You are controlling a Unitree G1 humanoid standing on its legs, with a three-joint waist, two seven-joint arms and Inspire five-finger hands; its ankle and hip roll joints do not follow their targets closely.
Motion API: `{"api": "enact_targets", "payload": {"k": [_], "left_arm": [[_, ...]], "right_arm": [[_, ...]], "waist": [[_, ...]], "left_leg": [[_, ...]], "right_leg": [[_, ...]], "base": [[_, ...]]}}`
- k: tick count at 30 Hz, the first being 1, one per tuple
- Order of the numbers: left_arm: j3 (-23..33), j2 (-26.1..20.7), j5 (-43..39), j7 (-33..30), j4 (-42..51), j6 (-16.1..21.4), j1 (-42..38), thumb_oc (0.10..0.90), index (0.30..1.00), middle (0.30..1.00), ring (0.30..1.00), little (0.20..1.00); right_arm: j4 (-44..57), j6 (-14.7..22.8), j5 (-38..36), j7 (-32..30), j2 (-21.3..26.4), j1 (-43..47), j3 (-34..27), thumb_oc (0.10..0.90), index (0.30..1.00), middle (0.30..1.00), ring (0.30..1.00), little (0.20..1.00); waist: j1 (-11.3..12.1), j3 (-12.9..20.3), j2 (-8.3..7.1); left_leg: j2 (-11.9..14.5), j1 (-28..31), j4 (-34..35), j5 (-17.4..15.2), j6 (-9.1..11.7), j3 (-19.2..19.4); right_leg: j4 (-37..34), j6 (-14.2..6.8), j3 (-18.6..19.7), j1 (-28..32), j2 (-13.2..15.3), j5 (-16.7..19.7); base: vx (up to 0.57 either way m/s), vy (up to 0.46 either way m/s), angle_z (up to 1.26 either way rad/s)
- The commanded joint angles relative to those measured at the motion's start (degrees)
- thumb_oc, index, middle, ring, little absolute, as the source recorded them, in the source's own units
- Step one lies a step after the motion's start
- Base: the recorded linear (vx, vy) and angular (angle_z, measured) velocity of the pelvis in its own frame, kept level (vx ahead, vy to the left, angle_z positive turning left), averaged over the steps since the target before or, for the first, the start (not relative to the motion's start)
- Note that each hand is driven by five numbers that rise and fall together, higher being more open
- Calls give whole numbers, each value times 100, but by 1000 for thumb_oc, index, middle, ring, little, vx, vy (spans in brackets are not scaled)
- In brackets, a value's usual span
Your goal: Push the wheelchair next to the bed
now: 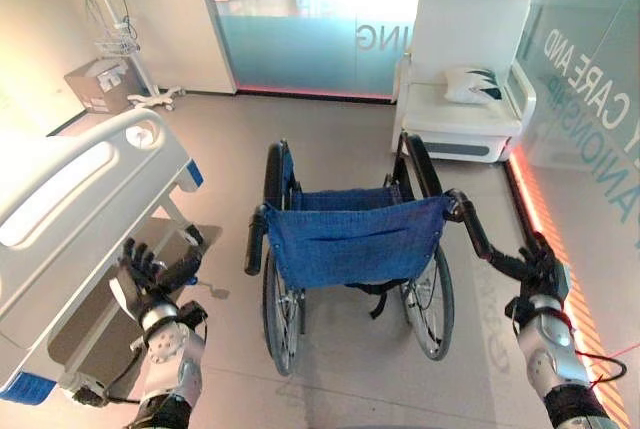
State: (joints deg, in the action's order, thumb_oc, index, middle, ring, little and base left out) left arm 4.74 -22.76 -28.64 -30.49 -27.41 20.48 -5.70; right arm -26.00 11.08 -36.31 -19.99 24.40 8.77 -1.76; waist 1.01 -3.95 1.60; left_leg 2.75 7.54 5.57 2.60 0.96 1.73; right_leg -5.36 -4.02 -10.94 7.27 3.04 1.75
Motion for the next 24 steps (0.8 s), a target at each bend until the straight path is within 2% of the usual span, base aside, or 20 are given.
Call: {"api": "enact_targets", "payload": {"k": [1,2,3,5,6,7,8,14,20,21,24], "left_arm": [[-156,-765,602,138,471,527,-932,800,900,900,900,900],[-203,-858,481,441,714,424,-1015,800,900,900,900,900],[-197,-862,470,452,718,418,-1016,800,900,900,900,900],[-252,-925,198,889,1002,211,-1081,800,900,900,900,900],[-279,-938,-49,1329,1210,39,-1067,800,900,900,900,900],[-288,-938,-106,1435,1247,3,-1063,800,900,900,900,900],[-287,-926,-287,1796,1443,-200,-1016,800,900,900,900,900],[-271,-851,-514,2848,2291,-947,-549,800,900,900,900,900],[-246,-963,-132,2983,2512,-1319,-372,800,900,900,900,900],[-223,-1065,235,2868,2537,-1426,-307,800,900,900,900,900],[-175,-1297,506,2823,2489,-1647,-179,800,900,900,900,900]], "right_arm": [[654,841,535,-397,485,835,-107,800,900,900,900,900],[813,790,537,-357,581,971,-101,800,900,900,900,900],[815,786,536,-356,582,975,-103,800,900,900,900,900],[981,653,497,-144,675,1112,-74,800,900,900,900,900],[1145,552,505,87,712,1137,-46,800,900,900,900,900],[1175,520,512,146,715,1138,-36,800,900,900,900,900],[1324,422,509,306,741,1127,-33,800,900,900,900,900],[1993,-34,517,1031,736,824,-102,800,900,900,900,900],[2215,-431,814,1348,790,655,-61,800,900,900,900,900],[2292,-633,929,1412,853,581,-26,800,900,900,900,900],[2378,-945,972,1507,1027,417,-38,800,900,900,900,900]], "waist": [[-29,255,-228],[-25,267,-238],[-25,264,-238],[-14,262,-252],[-3,267,-260],[-2,280,-260],[8,271,-268],[44,240,-292],[52,220,-301],[51,201,-308],[36,190,-314]], "left_leg": [[-347,85,-57,-273,-49,6],[-342,81,-57,-276,-47,7],[-342,81,-57,-276,-47,7],[-344,38,-57,-203,-45,14],[-339,28,-57,-202,-43,14],[-333,51,-57,-260,-38,6],[-332,16,-57,-195,-41,14],[-305,31,-57,-244,-42,15],[-297,18,-57,-227,-35,37],[-298,-18,-57,-163,-37,56],[-289,8,-57,-213,-26,73]], "right_leg": [[36,79,186,140,13,60],[36,77,187,140,13,51],[36,77,188,140,13,51],[36,80,172,103,21,109],[36,78,163,100,23,105],[36,69,167,123,18,52],[36,76,155,92,25,106],[36,65,142,121,24,55],[36,45,126,109,32,71],[36,48,114,75,39,123],[36,21,123,95,41,78]], "base": [[0,0,0],[0,0,0],[0,0,0],[-17,1,0],[0,0,0],[0,0,0],[37,-4,1],[-1,-5,0],[-16,-2,0],[0,0,0],[-35,-5,1]]}}
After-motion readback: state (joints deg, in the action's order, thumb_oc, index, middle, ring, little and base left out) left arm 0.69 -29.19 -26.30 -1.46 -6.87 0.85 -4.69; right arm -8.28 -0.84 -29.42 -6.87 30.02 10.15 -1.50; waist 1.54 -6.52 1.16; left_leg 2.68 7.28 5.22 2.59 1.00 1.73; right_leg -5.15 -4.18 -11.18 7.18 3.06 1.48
